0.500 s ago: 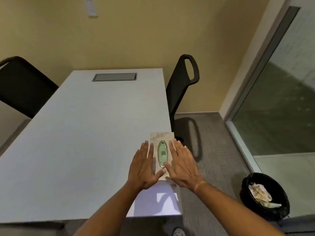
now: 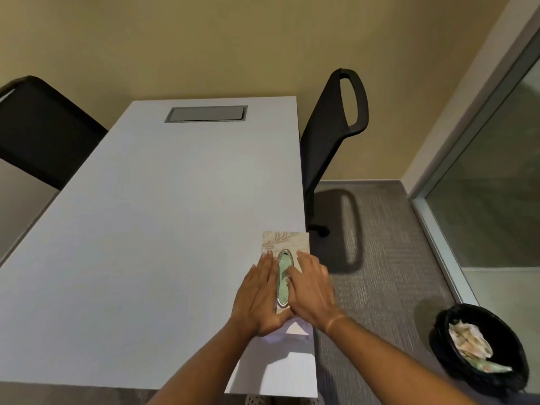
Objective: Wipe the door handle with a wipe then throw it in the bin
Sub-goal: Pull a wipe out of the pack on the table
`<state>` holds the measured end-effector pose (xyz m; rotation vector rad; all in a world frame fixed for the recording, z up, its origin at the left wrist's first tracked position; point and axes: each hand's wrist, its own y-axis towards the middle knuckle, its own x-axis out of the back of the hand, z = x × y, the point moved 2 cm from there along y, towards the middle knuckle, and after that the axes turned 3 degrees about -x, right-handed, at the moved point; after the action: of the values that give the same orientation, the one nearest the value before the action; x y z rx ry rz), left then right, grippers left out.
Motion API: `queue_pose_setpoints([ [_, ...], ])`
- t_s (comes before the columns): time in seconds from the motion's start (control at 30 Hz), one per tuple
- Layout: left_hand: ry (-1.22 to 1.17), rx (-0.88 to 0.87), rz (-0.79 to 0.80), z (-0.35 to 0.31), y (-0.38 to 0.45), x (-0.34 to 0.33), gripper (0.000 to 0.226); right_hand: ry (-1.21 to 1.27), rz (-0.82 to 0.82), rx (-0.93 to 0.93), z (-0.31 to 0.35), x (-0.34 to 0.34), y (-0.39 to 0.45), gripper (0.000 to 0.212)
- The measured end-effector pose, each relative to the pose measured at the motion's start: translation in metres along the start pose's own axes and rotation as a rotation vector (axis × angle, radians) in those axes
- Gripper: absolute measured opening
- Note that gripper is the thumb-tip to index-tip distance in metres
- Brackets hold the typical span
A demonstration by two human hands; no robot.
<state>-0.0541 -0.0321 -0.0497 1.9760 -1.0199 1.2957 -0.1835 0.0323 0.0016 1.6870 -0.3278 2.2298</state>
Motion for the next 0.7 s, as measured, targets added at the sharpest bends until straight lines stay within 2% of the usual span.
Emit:
queue_pose_setpoints([
  [0.07,0.018,0.006,0.013,-0.001,-0.001,-0.002,0.099,-0.045,0.042,-0.027,0.001,-0.004,0.006,0.023],
  [0.23,0.005,0.021,-0.038,-0.006,-0.002,-0.007,0.102,-0.181,0.100,-0.099,0.016,-0.002,0.015,0.025],
  [0.4,0.066,0.030,0.001,-0.006,0.001,-0.005,0.111,-0.277,0.174,-0.160,0.026,0.000,0.024,0.020],
  [0.7,0.044,0.039,-0.023,-0.005,0.000,-0.005,0.118,-0.297,0.167,-0.173,0.032,-0.006,0.037,0.023],
])
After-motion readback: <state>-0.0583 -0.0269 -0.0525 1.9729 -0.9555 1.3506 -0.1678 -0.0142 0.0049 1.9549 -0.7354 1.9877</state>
